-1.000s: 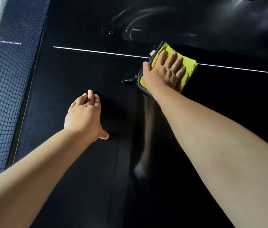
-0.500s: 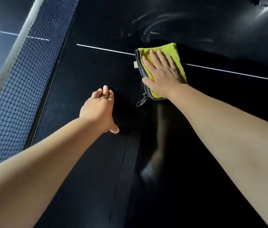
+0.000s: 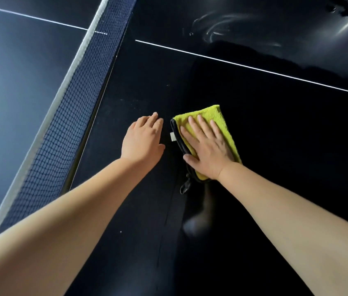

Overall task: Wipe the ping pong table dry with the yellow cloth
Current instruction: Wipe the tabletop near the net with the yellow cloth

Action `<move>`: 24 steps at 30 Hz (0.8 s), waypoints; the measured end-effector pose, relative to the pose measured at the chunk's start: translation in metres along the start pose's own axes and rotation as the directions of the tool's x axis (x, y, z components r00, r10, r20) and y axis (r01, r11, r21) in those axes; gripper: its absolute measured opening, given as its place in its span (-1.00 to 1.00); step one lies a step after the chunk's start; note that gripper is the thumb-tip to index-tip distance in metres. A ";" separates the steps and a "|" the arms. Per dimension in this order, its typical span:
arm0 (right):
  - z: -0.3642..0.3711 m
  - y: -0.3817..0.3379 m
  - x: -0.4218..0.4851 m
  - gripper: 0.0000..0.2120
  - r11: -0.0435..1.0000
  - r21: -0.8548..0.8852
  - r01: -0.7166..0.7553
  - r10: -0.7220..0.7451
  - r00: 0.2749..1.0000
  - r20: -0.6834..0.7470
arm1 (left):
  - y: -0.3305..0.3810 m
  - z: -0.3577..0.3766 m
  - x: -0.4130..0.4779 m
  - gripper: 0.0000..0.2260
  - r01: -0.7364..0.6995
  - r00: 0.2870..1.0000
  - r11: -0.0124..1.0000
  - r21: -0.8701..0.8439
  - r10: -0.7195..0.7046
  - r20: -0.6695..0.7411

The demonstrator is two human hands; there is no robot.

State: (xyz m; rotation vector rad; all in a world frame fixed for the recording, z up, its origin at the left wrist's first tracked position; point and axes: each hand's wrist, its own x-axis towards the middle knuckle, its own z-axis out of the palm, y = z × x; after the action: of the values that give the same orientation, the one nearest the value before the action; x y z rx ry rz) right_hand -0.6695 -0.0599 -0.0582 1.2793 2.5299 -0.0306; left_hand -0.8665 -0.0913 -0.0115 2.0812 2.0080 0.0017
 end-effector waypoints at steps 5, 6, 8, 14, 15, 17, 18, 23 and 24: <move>0.009 -0.058 -0.063 -0.28 1.000 -0.009 0.007 -0.006 1.000 0.017 | -0.020 -0.013 -0.057 -0.45 -0.013 0.999 1.000 0.007 0.013 -0.034; 0.011 -0.070 -0.076 -0.27 1.000 0.017 0.003 -0.003 1.000 0.014 | -0.023 -0.016 -0.067 -0.45 -0.021 0.999 1.000 0.017 0.022 -0.036; 0.014 -0.092 -0.100 -0.27 0.998 0.065 -0.004 0.004 1.000 0.001 | -0.028 -0.022 -0.087 -0.44 -0.033 0.998 0.999 0.042 0.035 -0.049; 0.019 -0.156 -0.172 -0.28 0.997 0.071 -0.023 0.022 1.000 0.014 | -0.045 -0.045 -0.151 -0.44 -0.061 0.992 0.995 0.082 0.070 -0.106; 0.020 -0.167 -0.184 -0.28 0.997 0.070 -0.034 0.033 0.999 0.021 | -0.047 -0.047 -0.162 -0.44 -0.067 0.991 0.994 0.083 0.076 -0.112; 0.022 -0.187 -0.205 -0.28 0.996 0.066 -0.056 0.055 0.998 0.017 | -0.053 -0.049 -0.182 -0.44 -0.072 0.990 0.995 0.075 0.080 -0.117; 0.023 -0.197 -0.214 -0.28 0.996 0.065 -0.067 0.066 0.998 0.009 | -0.056 -0.048 -0.191 -0.45 -0.073 0.991 0.995 0.067 0.080 -0.111; 0.026 -0.249 -0.245 -0.26 0.966 0.133 -0.222 0.222 0.975 0.016 | -0.066 -0.036 -0.229 -0.45 -0.070 0.997 0.995 0.069 0.072 -0.029; 0.027 -0.258 -0.247 -0.26 0.948 0.156 -0.277 0.275 0.961 0.035 | -0.069 -0.034 -0.233 -0.45 -0.068 0.997 0.995 0.072 0.070 -0.015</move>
State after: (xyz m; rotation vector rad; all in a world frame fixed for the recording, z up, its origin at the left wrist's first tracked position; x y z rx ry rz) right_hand -0.7293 -0.4123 -0.0450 1.6790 2.3526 -0.1824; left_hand -0.9520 -0.3134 0.0491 2.2007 1.9724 -0.0398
